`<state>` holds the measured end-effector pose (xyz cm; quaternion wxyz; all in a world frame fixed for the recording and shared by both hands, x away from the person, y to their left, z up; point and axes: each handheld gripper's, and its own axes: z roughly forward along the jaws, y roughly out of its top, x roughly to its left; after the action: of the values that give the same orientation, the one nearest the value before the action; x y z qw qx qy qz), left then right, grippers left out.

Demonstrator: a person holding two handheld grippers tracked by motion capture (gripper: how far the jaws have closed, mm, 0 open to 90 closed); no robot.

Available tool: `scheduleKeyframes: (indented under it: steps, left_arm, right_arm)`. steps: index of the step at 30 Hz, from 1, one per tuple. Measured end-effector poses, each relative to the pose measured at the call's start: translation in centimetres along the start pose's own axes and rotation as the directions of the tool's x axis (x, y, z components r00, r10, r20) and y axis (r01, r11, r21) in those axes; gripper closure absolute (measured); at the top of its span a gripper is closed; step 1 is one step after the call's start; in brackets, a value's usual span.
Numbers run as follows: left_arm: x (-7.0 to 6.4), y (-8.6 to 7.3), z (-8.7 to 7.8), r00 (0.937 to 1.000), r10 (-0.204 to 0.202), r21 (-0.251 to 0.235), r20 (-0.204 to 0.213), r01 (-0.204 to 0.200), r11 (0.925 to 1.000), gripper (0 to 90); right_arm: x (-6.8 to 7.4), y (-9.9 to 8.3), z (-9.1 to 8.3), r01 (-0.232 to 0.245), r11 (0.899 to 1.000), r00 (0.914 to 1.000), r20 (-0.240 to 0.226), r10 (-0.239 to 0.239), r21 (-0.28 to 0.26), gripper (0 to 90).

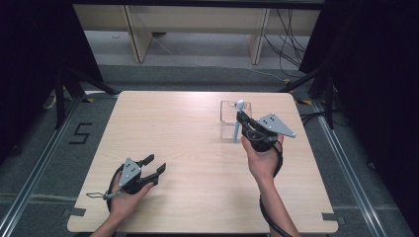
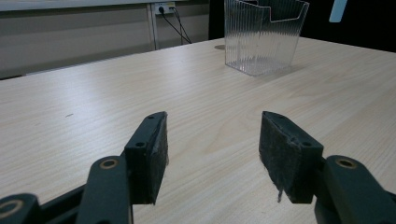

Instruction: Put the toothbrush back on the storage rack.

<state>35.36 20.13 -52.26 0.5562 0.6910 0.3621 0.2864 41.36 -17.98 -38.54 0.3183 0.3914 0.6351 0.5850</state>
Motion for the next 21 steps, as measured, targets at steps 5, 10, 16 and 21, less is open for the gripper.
scheduleKeyframes:
  steps: [5,10,16,21]
  left_arm:
    - [0.0,0.0,0.0,1.0000,-0.005,0.001,-0.002,0.005,1.0000,41.7]
    - [0.0,0.0,0.0,1.0000,-0.005,0.002,0.000,0.005,1.0000,41.7]
    - [0.0,0.0,0.0,1.0000,-0.005,0.002,0.000,0.005,1.0000,41.6]
    - [0.0,0.0,0.0,1.0000,-0.006,0.001,-0.001,0.006,1.0000,41.7]
  right_arm:
    - [-0.6,0.2,0.1,-0.013,1.000,0.9999,0.007,0.013,0.001,86.1]
    - [-1.2,0.5,0.3,-0.011,1.000,0.9997,0.020,0.011,-0.007,86.1]
    - [-1.9,0.9,0.5,-0.008,1.000,0.9994,0.033,0.009,-0.016,86.1]
    - [-2.4,1.3,0.5,-0.003,1.000,0.9989,0.047,0.004,-0.020,86.1]
